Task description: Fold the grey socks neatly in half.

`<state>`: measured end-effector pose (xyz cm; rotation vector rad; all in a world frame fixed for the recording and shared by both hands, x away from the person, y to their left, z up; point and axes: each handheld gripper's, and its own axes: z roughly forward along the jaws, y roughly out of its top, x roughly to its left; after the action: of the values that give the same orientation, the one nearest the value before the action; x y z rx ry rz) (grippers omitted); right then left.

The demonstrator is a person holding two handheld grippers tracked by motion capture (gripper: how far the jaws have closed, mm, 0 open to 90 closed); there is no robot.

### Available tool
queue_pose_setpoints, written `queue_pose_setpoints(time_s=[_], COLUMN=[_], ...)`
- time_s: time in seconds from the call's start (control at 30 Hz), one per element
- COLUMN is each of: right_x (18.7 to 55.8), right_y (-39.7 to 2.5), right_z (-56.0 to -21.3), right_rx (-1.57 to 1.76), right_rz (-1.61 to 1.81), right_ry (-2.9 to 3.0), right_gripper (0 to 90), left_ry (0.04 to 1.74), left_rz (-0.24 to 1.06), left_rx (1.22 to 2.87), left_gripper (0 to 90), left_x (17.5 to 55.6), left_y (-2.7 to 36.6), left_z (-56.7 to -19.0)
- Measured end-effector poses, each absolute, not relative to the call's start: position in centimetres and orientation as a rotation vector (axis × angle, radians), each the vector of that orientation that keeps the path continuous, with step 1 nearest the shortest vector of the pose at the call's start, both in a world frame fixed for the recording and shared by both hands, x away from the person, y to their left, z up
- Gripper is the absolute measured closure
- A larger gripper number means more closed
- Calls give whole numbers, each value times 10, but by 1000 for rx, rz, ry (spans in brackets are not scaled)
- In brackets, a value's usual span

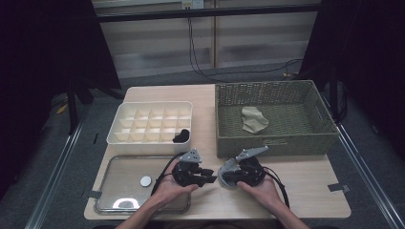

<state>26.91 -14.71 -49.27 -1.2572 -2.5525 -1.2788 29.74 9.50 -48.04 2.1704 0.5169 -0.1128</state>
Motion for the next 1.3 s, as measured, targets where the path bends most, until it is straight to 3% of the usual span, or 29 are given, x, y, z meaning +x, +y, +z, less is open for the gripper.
queue_pose_setpoints(time_s=[0.37,0.47,0.53,0.67,0.83,1.3], right_x=[263,259,257,258,259,268], right_y=[-170,-181,-190,-199,-204,-199], right_z=[-480,-478,-476,-478,-479,-488], right_rx=[-1342,-1369,-1391,-1437,-1458,-1426], right_rz=[-1349,-1361,-1366,-1375,-1380,-1355], right_ry=[-2492,-2480,-2481,-2458,-2461,-2488], right_gripper=[705,726,807,858,862,737], left_ry=[508,493,486,455,455,472], left_rz=[-113,-108,-81,-97,-134,-123], left_rx=[2146,2147,2140,2133,2158,2229], left_gripper=[685,687,703,727,747,784], left_x=[298,299,301,303,310,316], left_y=[88,83,78,60,42,37], left_z=[-475,-471,-466,-462,-473,-497])
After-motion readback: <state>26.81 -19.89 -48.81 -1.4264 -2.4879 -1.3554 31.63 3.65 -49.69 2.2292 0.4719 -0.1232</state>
